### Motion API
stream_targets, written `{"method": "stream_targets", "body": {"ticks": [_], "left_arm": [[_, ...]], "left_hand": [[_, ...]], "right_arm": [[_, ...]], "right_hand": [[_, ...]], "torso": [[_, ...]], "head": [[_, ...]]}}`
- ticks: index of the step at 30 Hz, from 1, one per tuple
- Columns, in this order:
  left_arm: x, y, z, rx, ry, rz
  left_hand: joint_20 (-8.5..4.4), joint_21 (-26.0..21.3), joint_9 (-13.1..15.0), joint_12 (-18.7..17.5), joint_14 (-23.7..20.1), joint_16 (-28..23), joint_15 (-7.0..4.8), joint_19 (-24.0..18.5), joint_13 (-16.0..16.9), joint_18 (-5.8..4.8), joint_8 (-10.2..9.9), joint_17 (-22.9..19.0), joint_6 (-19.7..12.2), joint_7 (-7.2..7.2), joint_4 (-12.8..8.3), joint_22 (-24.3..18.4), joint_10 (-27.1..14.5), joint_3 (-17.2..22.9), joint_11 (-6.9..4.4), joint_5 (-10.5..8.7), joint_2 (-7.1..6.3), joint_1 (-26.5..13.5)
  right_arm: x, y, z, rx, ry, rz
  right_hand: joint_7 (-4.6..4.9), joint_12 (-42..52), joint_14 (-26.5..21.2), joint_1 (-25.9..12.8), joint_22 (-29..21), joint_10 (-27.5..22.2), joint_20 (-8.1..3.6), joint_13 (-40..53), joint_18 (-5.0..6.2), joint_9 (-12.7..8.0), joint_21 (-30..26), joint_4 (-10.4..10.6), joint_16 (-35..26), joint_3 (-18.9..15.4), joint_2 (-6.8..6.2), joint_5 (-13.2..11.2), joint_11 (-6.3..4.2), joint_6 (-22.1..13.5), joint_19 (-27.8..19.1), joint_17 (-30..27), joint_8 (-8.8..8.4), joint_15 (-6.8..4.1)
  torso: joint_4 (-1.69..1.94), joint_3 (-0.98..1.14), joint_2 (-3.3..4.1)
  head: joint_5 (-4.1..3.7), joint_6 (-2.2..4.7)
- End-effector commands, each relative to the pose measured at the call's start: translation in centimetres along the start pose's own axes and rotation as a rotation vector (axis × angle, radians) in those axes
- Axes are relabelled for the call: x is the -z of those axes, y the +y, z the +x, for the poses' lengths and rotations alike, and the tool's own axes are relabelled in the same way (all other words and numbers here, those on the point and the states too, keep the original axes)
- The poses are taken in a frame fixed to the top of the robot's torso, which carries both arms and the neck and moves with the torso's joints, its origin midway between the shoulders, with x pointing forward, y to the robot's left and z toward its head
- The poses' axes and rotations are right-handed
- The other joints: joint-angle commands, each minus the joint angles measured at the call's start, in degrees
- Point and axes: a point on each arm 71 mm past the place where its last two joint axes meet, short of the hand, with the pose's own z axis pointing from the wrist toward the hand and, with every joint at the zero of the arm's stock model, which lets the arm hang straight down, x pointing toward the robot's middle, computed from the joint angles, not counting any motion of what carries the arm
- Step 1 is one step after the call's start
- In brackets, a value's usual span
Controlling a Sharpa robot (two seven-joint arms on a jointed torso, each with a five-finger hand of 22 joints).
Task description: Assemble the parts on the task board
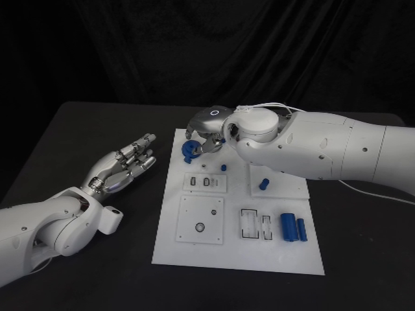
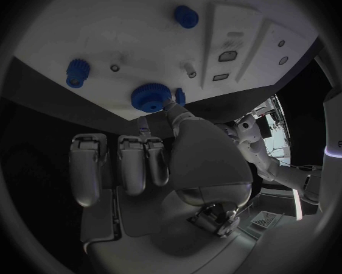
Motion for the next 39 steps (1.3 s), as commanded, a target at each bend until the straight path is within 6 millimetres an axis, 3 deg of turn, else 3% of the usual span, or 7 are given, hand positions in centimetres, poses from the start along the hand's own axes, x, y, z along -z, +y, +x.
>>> {"method": "stream_targets", "body": {"ticks": [1, 11, 19, 25, 29, 35, 39], "left_arm": [[-0.02, -1.33, 0.02, 0.004, -0.001, 0.173], [-0.07, -1.30, 0.02, 0.004, 0.000, 0.172], [-0.15, -1.25, 0.05, 0.006, 0.002, 0.172], [-0.10, -1.24, -0.04, 0.004, 0.000, 0.171], [-0.13, -1.24, -0.02, 0.004, 0.000, 0.172], [-0.18, -1.21, -0.03, 0.004, 0.001, 0.172], [-0.21, -1.18, -0.05, 0.004, 0.001, 0.171]], "left_hand": [[0.49, -0.3, 0.1, 0.0, 0.0, -0.4, 0.34, -0.1, 0.0, 0.57, 0.1, -0.1, 0.3, 0.08, 0.1, -0.1, 0.2, 0.3, 0.41, 0.20, 0.00, 0.4], [0.53, -0.3, 0.1, 0.0, 0.0, -0.4, 0.35, -0.1, 0.0, 0.59, 0.1, -0.1, 0.3, 0.19, 0.1, -0.1, 0.2, 0.3, 0.41, 0.23, -0.03, 0.4], [0.55, -0.3, 0.1, 0.0, 0.0, -0.4, 0.37, -0.1, 0.0, 0.60, 0.1, -0.1, 0.3, 0.23, 0.1, -0.1, 0.2, 0.3, 0.44, 0.24, -0.03, 0.5], [0.68, -0.3, 0.1, 0.0, 0.0, -0.4, 0.53, -0.1, 0.1, 0.61, 0.1, -0.1, 0.3, 0.27, 0.0, -0.1, 0.4, 0.4, 0.67, 0.27, -0.04, 0.5], [0.68, -0.3, 0.1, 0.0, 0.0, -0.4, 0.53, -0.1, 0.1, 0.61, 0.1, -0.1, 0.3, 0.27, 0.0, -0.1, 0.4, 0.4, 0.67, 0.27, -0.04, 0.5], [0.68, -0.3, 0.1, 0.0, 0.0, -0.4, 0.53, -0.1, 0.1, 0.61, 0.1, -0.1, 0.3, 0.27, 0.0, -0.1, 0.4, 0.4, 0.67, 0.27, -0.04, 0.5], [0.68, -0.3, 0.1, 0.0, 0.0, -0.4, 0.53, -0.1, 0.1, 0.61, 0.1, -0.1, 0.3, 0.27, 0.0, -0.1, 0.4, 0.4, 0.67, 0.27, -0.04, 0.5]], "right_arm": [[-0.09, 0.01, 0.34, 0.004, 0.025, 0.004], [-0.22, 0.01, 0.78, 0.003, 0.044, 0.007], [-0.42, -0.14, 0.92, 0.004, 0.046, 0.011], [-0.55, -0.31, 1.04, 0.002, 0.039, 0.018], [-0.60, -0.41, 1.07, 0.000, 0.023, 0.024], [-0.61, -0.54, 1.02, -0.003, -0.001, 0.031], [-0.54, -0.73, 0.95, -0.005, -0.019, 0.039]], "right_hand": [[0.06, 0.2, 6.0, -0.1, 14.4, 6.1, 0.23, 15.1, -0.04, -0.1, 0.1, 0.1, 0.2, -0.4, -0.35, -0.2, 0.42, -0.3, 5.1, 15.1, -0.12, 0.47], [0.00, 0.2, 6.0, 0.3, 14.4, 6.1, 0.16, 15.1, -0.02, -0.3, 0.0, -0.3, 0.2, -0.5, 0.09, 0.4, 0.34, 1.4, 5.1, 15.1, 0.52, 0.40], [-0.21, 0.2, 6.0, 1.7, 14.4, 6.1, 0.06, 15.1, 0.02, -0.7, -0.1, -1.5, 0.2, 0.0, 0.90, 5.4, 0.19, 4.2, 5.0, 15.1, 0.99, 0.28], [-0.45, 0.2, 6.0, 2.1, 14.3, 6.1, -0.02, 15.1, 0.05, -0.7, -0.3, -1.8, 0.2, 0.5, 1.29, 6.5, 0.01, 5.2, 5.0, 15.1, 1.11, 0.16], [-1.59, 0.2, 6.0, 2.4, 14.3, 6.1, -0.56, 15.1, 0.11, 0.1, -0.4, -2.1, 0.2, 1.2, 2.09, 7.2, -0.90, 9.4, 4.9, 15.1, 2.63, -0.52], [-2.76, 0.2, 6.0, 2.7, 14.2, 6.1, -1.25, 15.1, 0.15, 1.3, -0.6, -2.7, 0.2, 1.6, 2.73, 8.3, -1.85, 12.6, 4.8, 15.1, 3.95, -1.28], [-2.96, 0.2, 6.0, 2.8, 14.2, 6.1, -1.43, 15.1, 0.14, 1.7, -0.6, -2.9, 0.2, 1.6, 2.81, 8.5, -2.02, 13.1, 4.8, 15.1, 4.18, -1.48]], "torso": [[-0.11, 0.03, 0.00], [-0.08, 0.03, -0.03], [0.07, 0.00, -0.02], [-0.06, 0.01, -0.03], [-0.03, -0.02, -0.03], [-0.03, -0.01, -0.04], [-0.01, -0.01, -0.05]], "head": [[0.13, -0.04], [0.28, -0.22], [0.09, -0.27], [0.14, -0.29], [0.18, -0.31], [0.17, -0.35], [0.15, -0.37]]}}
